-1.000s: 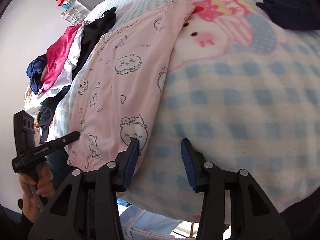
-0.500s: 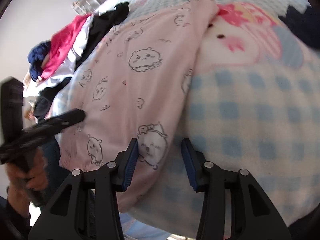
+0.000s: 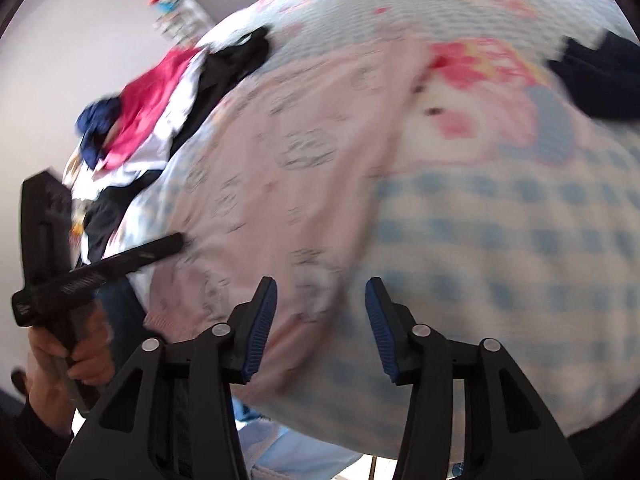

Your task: Fold clothes

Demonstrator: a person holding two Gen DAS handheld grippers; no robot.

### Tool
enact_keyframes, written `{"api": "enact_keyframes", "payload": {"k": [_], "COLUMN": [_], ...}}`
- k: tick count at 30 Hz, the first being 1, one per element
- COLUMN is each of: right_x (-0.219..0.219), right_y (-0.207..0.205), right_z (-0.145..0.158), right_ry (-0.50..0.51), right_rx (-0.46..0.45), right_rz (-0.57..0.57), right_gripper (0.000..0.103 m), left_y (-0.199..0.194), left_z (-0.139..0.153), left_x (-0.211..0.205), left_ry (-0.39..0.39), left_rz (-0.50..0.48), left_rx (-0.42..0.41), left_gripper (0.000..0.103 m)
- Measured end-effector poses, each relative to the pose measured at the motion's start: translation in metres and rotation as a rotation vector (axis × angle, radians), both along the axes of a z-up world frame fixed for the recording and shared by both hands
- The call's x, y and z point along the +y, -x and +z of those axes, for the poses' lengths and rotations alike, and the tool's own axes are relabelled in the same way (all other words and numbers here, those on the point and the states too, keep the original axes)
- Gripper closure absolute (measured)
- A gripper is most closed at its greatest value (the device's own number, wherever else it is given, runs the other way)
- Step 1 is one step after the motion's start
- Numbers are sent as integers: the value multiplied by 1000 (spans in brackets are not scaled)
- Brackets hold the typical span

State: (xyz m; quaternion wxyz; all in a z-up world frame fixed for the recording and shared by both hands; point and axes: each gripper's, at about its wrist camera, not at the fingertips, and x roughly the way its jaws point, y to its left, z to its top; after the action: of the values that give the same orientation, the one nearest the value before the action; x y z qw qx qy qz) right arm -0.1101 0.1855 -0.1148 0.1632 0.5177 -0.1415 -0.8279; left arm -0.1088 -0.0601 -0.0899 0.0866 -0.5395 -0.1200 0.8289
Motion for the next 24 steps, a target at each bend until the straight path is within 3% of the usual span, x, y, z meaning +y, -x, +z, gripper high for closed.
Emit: {"api": "enact_keyframes", "payload": {"k": [3, 4, 7, 11, 15, 16, 19, 22, 24], "right_x": [-10, -4, 19, 24, 10, 5, -1, 20, 28], "right_y": [2, 1, -2, -7, -10, -9, -8, -4, 2], "right_z": [-17, -17, -13, 4, 8, 2, -10, 2, 12], "right_ry": [-89, -52, 20, -1, 20, -19, -105, -48, -70], "right_rx": [-42, -53, -78, -29, -18, -38, -68, -66, -34], "right_rz": [39, 123, 69, 51, 95, 104, 122, 65, 47], "right_gripper": [59, 59, 59, 57, 54, 54, 63, 63, 62], "left_y": [-10, -14, -26, -36, -36, -35, -33, -32, -24], "left_z": [2, 4, 12, 19, 3, -1, 4, 16, 21], "left_x": [-17, -22, -31, -20, -4, -5, -17, -33, -46], "left_ry": [-20, -20, -10, -28, 61, 72, -2, -25, -38], "left_rz": [43, 56, 62, 11, -45, -44, -19, 9, 41], "left_rx": [-2, 0, 22, 47, -25, -49, -47, 0, 15], "left_gripper": [70, 70, 69, 66, 63, 63, 63, 63, 63]}}
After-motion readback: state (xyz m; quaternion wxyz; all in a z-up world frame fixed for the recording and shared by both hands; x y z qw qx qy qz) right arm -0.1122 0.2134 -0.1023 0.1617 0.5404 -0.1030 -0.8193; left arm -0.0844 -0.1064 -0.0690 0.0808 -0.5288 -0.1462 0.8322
